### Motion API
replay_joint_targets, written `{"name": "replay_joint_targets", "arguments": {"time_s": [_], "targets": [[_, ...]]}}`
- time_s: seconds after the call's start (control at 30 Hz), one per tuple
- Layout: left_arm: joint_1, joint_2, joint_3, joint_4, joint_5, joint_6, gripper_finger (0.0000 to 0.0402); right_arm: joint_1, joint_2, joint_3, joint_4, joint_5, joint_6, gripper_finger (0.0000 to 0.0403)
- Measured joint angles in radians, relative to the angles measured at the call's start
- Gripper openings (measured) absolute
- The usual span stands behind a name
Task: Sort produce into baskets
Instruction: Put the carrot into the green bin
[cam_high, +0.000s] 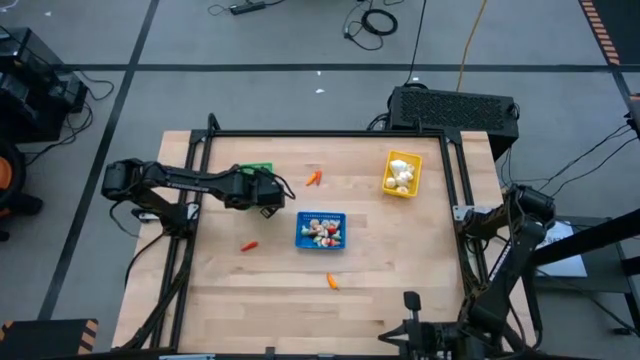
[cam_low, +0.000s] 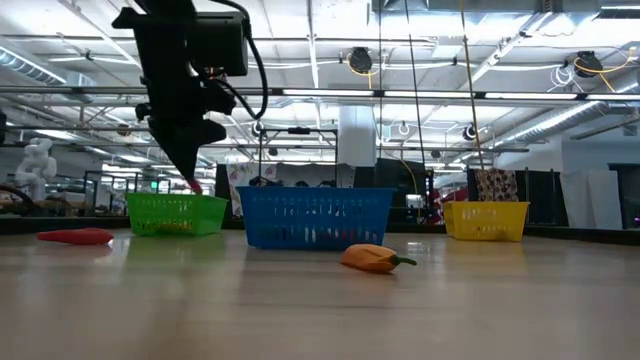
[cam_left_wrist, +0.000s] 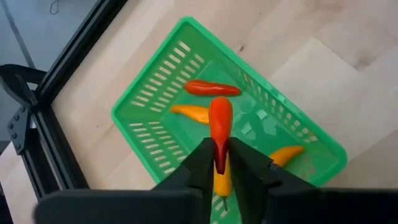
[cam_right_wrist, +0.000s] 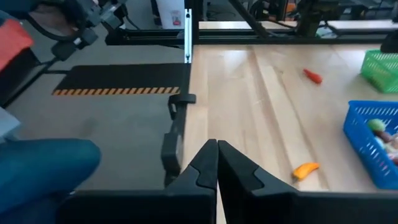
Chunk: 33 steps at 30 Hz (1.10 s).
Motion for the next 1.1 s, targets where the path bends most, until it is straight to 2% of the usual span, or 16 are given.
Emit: {"name": "replay_joint_targets", "arguments": {"time_s": [0.2,0.33,0.53,0.73,0.9,1.1], "targets": [[-0.003,0.0,0.0,-0.012,0.005,-0.002,0.0123,-0.032,0.0,0.0,-0.001,-0.004,-0.082,0.0],[-0.005,0.0,0.005,-0.009,0.055,-0.002,0.0149,-0.046,0.0,0.0,-0.003,-0.007,-0.103,0.0],[-0.064,-0.017,0.107,-0.095,0.093,0.024,0.0153,-0.052,0.0,0.0,-0.033,-0.008,-0.102,0.0],[-0.236,-0.078,0.201,-0.086,0.216,0.066,0.0153,-0.051,0.0,0.0,-0.037,-0.008,-0.128,0.0],[-0.389,-0.083,0.178,-0.229,0.221,-0.046,0.0153,-0.052,0.0,0.0,-0.031,-0.063,-0.129,0.0],[-0.469,-0.083,0.063,-0.19,0.284,-0.105,0.0153,-0.052,0.0,0.0,-0.026,-0.102,-0.128,0.0]]}}
